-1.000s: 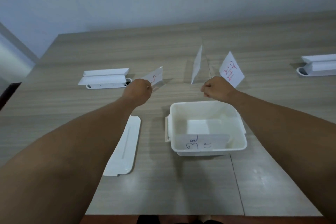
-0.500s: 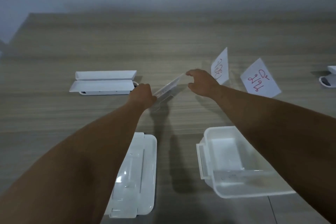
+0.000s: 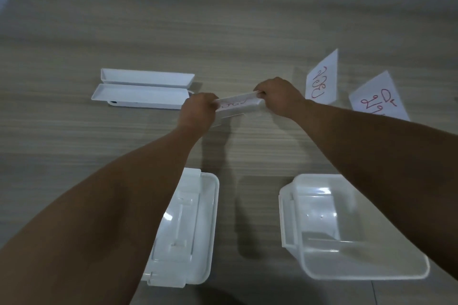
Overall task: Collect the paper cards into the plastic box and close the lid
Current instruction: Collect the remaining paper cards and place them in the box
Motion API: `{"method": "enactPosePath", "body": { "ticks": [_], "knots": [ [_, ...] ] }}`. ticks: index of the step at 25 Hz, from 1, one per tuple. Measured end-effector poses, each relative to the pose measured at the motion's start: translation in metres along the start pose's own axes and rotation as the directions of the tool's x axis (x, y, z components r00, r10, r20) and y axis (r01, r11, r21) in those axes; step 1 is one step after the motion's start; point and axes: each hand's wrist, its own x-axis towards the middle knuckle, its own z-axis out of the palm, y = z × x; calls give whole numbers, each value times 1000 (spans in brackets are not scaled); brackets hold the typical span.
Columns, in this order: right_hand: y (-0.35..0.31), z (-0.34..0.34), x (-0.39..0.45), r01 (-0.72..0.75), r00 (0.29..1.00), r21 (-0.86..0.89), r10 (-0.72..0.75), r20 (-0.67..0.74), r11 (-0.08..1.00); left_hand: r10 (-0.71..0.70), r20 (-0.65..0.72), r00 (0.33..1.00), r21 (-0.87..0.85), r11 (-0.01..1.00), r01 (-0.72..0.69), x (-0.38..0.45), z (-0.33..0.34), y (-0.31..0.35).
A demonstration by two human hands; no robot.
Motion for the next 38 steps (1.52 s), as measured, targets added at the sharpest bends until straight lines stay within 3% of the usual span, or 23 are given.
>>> {"method": "enactPosePath", "body": {
  "ticks": [4, 7, 8, 9, 11, 13, 16, 22, 25, 29, 33, 38],
  "knots": [
    [5, -29, -35, -2, 989, 108, 18, -144, 994, -120, -146, 982, -341, 938, 64, -3, -22, 28],
    [17, -53, -73, -51, 950, 188, 106, -293, 981, -246, -161, 956, -485, 863, 141, -16, -41, 66],
    [21, -61, -86, -74, 931, 213, 144, -335, 974, -307, -86, 948, -565, 799, 208, -19, -47, 77],
    [24, -68, -100, -101, 912, 226, 181, -368, 969, -349, 55, 935, -691, 663, 288, -23, -52, 89],
    [30, -83, -133, -161, 884, 210, 236, -404, 964, -288, 323, 902, -841, 350, 413, -33, -59, 117],
    [32, -90, -163, -198, 875, 159, 248, -417, 967, -214, 396, 893, -850, 284, 444, -41, -61, 147],
    [27, -81, -197, -199, 889, 86, 217, -403, 976, -281, 327, 902, -853, 323, 410, -56, -52, 188],
    [25, -64, -243, -78, 935, 23, 81, -346, 997, -430, 313, 847, -781, 390, 487, -78, -39, 211],
    [30, -58, -263, -77, 963, 156, 114, -244, 985, -407, 299, 863, -739, 473, 479, -83, -38, 212],
    [47, -53, -281, -165, 944, 386, 259, -205, 908, -449, 199, 871, -699, 558, 447, -84, -50, 219],
    [61, -53, -285, -236, 923, 419, 337, -186, 877, -365, 128, 922, -574, 731, 368, -79, -67, 214],
    [60, -56, -277, -241, 919, 494, 361, -161, 835, -145, 153, 978, -421, 885, 197, -81, -77, 215]
  ]
}}
